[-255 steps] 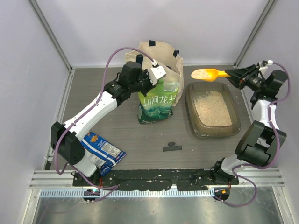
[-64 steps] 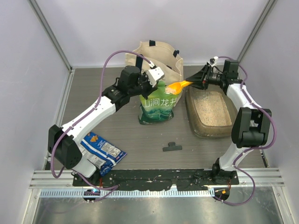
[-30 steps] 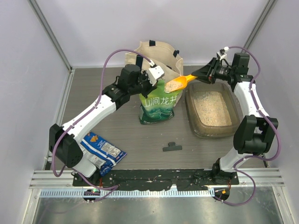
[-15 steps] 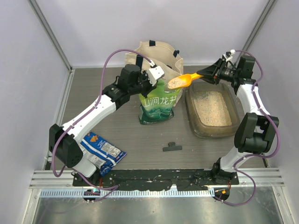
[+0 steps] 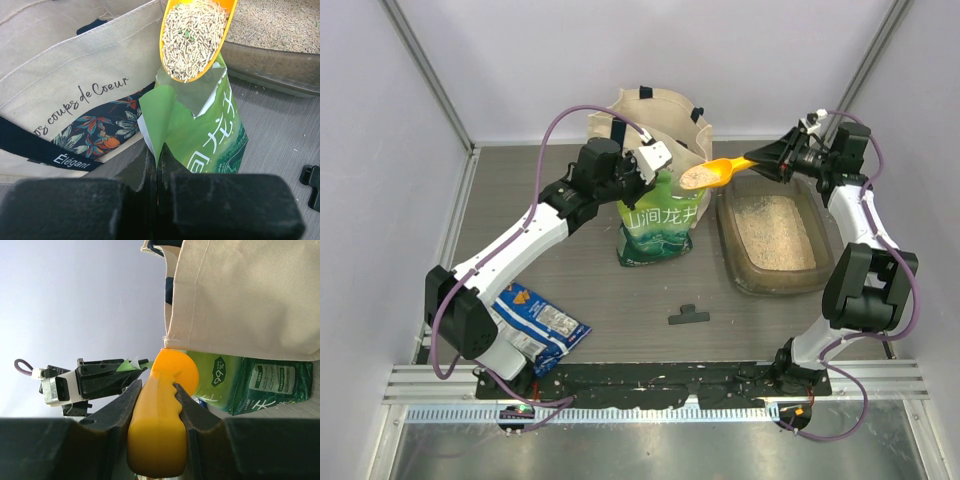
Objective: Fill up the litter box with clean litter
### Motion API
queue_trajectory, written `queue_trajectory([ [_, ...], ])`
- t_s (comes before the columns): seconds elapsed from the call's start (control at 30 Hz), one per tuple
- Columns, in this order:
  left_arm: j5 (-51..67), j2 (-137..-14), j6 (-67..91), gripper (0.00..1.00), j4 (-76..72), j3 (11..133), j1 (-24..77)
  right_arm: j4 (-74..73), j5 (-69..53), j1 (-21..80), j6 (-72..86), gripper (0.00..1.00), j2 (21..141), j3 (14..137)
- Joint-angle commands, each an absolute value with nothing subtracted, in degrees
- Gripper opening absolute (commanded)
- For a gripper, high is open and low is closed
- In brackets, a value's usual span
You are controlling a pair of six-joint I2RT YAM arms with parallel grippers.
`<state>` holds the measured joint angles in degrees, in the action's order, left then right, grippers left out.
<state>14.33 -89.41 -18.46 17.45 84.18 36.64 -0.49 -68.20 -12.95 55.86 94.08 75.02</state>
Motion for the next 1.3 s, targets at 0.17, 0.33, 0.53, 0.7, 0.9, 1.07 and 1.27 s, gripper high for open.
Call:
queue_trajectory([
  [0.17, 14.4, -87.1, -19.3, 0.0, 7.2, 89.5, 35.8, 6.6, -70.0, -13.8, 60.6, 0.01, 89.6, 74.9],
  [0.33, 15.1, -87.7, -19.8, 0.0, 8.1, 90.4, 35.8, 9.8, -70.6, -13.7, 62.8, 0.01, 90.2, 75.5],
  [0.53, 15.1, -88.5, -19.8, 0.0, 8.4, 91.4, 35.8, 11.2, -70.9, -13.9, 64.1, 0.01, 90.1, 75.2],
  [0.7, 15.0, -88.6, -20.1, 0.0, 8.7, 91.5, 35.8, 12.4, -71.3, -14.7, 65.0, 0.01, 89.6, 74.2],
  [0.9, 15.2, -88.8, -20.6, 0.0, 8.9, 91.5, 35.8, 12.4, -71.3, -16.8, 65.2, 0.01, 88.9, 73.7],
  [1.07, 15.7, -89.0, -20.7, 0.0, 8.8, 91.7, 35.8, 11.9, -71.6, -19.5, 65.0, 0.01, 88.4, 73.4],
  [1.27, 15.9, -89.4, -21.5, 0.0, 9.0, 92.0, 35.8, 14.8, -72.1, -24.9, 66.5, 0.01, 88.1, 71.1],
])
